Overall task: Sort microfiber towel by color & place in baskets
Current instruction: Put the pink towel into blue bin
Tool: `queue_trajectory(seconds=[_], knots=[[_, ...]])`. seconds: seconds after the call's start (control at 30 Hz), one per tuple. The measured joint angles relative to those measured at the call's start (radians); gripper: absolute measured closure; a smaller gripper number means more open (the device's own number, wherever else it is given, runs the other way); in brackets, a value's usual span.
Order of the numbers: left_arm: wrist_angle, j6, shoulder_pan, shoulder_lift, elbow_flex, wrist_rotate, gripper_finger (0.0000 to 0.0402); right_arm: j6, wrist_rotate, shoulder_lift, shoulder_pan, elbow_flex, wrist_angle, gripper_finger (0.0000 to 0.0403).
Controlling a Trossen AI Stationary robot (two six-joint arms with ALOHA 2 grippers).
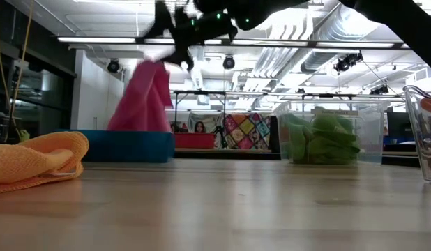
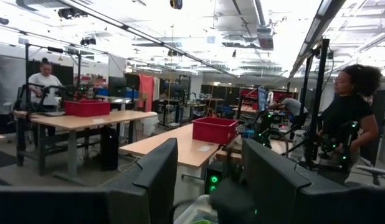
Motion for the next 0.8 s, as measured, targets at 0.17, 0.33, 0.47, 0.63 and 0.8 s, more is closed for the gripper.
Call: queue_trajectory(seconds=[0.17, 0.33, 0.47, 0.63, 0.8], knots=[[-0.008, 0.002, 0.0, 0.0, 0.0, -0.001, 0.0234, 0.199, -0.063, 0.046, -0.036, -0.004, -0.135, 0.0092], [-0.02, 0.003, 0.0, 0.007, 0.0, -0.004, 0.0234, 0.272, -0.222, 0.08, -0.033, -0.004, -0.096, 0.0092], [-0.035, -0.011, -0.001, 0.013, 0.001, -0.003, 0.0234, 0.205, -0.193, 0.07, -0.04, -0.004, -0.076, 0.0091], [-0.192, -0.025, -0.001, 0.023, 0.001, -0.002, 0.0234, 0.042, -0.117, -0.052, -0.091, -0.003, -0.252, 0.0091], [-0.341, -0.041, -0.007, 0.082, 0.001, -0.016, 0.0234, -0.138, 0.058, -0.207, -0.149, -0.003, -0.46, 0.0091]])
